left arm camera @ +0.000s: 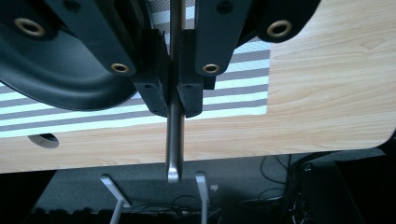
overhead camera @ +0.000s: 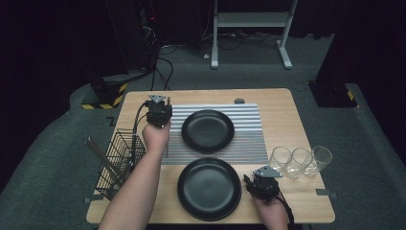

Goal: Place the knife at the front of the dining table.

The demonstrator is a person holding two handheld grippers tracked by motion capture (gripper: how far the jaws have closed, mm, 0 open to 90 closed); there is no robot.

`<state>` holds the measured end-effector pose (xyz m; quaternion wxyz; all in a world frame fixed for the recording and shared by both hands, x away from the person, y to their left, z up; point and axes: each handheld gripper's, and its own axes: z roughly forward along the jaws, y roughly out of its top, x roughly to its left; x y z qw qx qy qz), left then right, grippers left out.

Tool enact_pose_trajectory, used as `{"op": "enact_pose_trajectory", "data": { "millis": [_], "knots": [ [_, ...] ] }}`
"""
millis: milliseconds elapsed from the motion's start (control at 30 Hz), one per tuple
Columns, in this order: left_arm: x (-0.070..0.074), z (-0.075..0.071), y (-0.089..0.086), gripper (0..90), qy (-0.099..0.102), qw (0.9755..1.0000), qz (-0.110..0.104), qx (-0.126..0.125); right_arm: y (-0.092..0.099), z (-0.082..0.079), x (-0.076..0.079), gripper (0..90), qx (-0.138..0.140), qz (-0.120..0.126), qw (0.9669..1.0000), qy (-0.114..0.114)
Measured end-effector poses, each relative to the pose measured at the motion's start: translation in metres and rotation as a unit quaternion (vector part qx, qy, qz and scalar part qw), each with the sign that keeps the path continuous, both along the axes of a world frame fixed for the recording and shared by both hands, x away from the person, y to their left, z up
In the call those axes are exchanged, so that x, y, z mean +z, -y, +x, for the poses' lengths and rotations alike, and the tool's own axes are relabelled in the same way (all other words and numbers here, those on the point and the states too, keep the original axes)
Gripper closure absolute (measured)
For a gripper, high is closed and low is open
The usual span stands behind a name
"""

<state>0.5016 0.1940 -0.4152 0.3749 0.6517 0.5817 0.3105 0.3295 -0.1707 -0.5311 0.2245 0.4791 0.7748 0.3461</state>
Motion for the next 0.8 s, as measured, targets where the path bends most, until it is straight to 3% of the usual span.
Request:
{"op": "enact_pose_trajectory", "data": {
  "millis": [267, 800],
  "knots": [
    [-0.005, 0.002, 0.001, 83.3, -0.011, 0.9999, 0.008, 0.003, 0.0, 0.0, 0.0, 54.4, 0.0, 0.0, 1.0, 0.0],
    [-0.025, 0.022, -0.005, 83.1, -0.032, 0.9992, -0.017, 0.018, 0.0, 0.0, 0.0, 54.4, 0.0, 0.001, 1.0, 0.0]
  ]
}}
